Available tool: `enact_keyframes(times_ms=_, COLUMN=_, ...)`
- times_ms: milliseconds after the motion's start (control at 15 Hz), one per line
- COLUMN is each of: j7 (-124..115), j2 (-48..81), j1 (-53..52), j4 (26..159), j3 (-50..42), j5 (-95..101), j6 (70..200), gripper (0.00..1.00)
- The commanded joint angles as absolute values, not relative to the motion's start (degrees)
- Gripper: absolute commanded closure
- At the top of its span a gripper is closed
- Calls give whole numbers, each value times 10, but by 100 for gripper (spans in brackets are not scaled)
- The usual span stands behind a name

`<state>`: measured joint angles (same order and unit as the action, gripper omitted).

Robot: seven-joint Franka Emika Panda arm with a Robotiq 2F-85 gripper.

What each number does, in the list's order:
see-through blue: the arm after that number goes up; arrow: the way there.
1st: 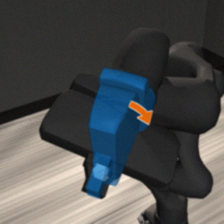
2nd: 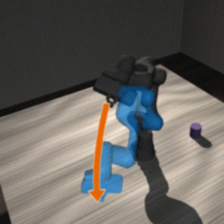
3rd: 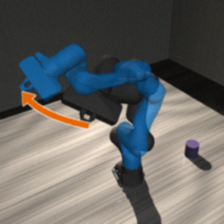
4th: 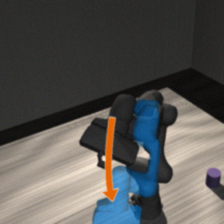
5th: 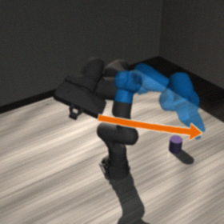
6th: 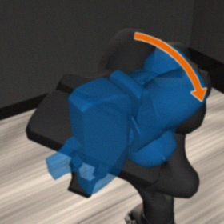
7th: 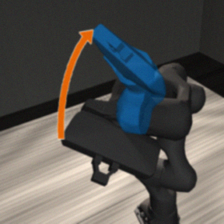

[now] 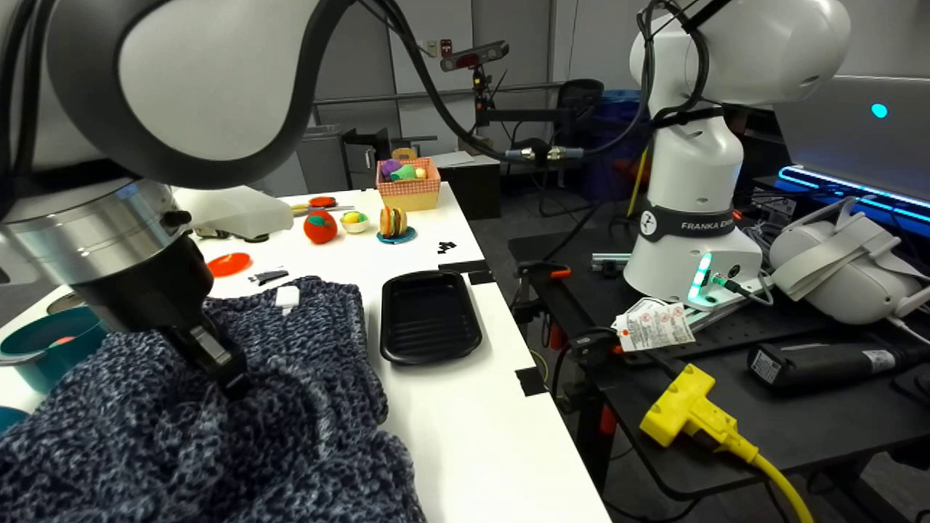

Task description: Unfold the fleece blanket once from right to left

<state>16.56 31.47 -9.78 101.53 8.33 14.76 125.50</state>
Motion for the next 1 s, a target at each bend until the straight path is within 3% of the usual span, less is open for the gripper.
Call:
enact_keyframes(times_ms=0, j7=198, j2=315, j1=-99, j4=1008, j3=116, j5=112, j6=1250, gripper=99)
enact_keyframes(times_ms=933, j7=239, j2=343, j1=-162, j4=1002, j3=173, j5=115, j6=1211, gripper=99)
